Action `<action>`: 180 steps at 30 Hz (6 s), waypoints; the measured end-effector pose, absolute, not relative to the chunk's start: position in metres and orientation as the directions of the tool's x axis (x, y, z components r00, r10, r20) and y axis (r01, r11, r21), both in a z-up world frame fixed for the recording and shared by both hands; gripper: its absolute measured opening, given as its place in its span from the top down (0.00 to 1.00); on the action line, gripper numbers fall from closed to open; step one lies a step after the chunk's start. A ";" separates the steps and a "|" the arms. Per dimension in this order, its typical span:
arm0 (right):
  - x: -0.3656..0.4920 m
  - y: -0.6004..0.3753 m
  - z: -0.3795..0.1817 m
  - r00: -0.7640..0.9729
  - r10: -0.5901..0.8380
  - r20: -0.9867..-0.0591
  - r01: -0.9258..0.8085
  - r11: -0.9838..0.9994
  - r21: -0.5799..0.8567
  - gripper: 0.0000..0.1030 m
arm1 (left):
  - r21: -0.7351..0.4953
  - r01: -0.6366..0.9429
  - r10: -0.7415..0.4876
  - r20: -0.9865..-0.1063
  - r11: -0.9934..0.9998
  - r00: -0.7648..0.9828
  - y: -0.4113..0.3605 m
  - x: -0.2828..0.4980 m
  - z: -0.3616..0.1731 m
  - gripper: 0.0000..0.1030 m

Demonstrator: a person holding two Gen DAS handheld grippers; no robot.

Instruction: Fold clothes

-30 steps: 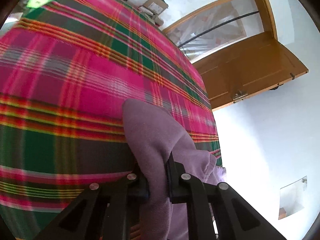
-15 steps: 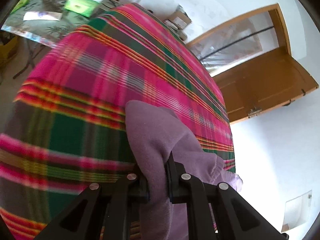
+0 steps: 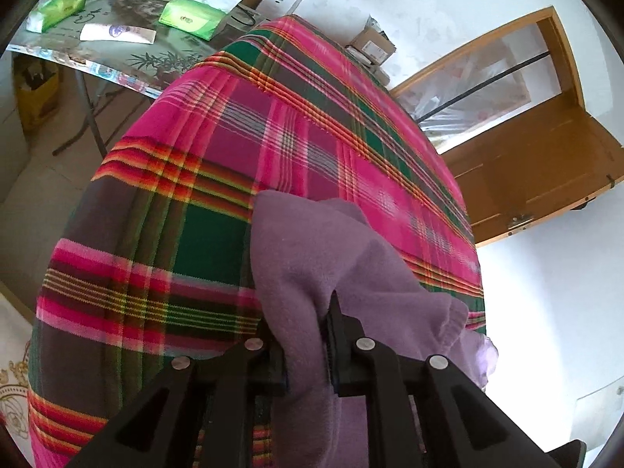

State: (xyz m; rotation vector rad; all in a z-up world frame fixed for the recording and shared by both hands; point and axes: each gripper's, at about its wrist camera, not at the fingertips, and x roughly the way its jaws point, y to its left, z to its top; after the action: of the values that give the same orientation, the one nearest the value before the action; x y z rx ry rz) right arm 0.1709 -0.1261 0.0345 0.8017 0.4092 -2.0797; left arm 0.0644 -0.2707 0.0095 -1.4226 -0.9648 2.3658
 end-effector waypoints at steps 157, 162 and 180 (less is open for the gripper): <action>0.179 0.437 0.040 -0.770 0.018 -0.638 -0.131 -0.983 0.132 0.97 | -0.293 -0.350 0.441 -0.749 -0.890 -0.494 0.064 0.058 0.022 0.55; 0.170 0.451 0.039 -0.750 0.058 -0.659 -0.196 -0.971 0.138 0.98 | -0.296 -0.349 0.442 -0.750 -0.889 -0.492 0.064 0.058 0.023 0.55; 0.181 0.427 0.038 -0.752 0.086 -0.654 -0.136 -0.990 0.025 0.65 | -0.322 -0.335 0.456 -0.740 -0.885 -0.493 0.063 0.058 0.021 0.52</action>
State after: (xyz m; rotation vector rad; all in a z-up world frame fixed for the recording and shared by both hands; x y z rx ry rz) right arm 0.1807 0.4272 0.0378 1.1346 -0.1164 -3.0542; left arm 0.0575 0.0628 0.0208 -1.2320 -0.1857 2.3704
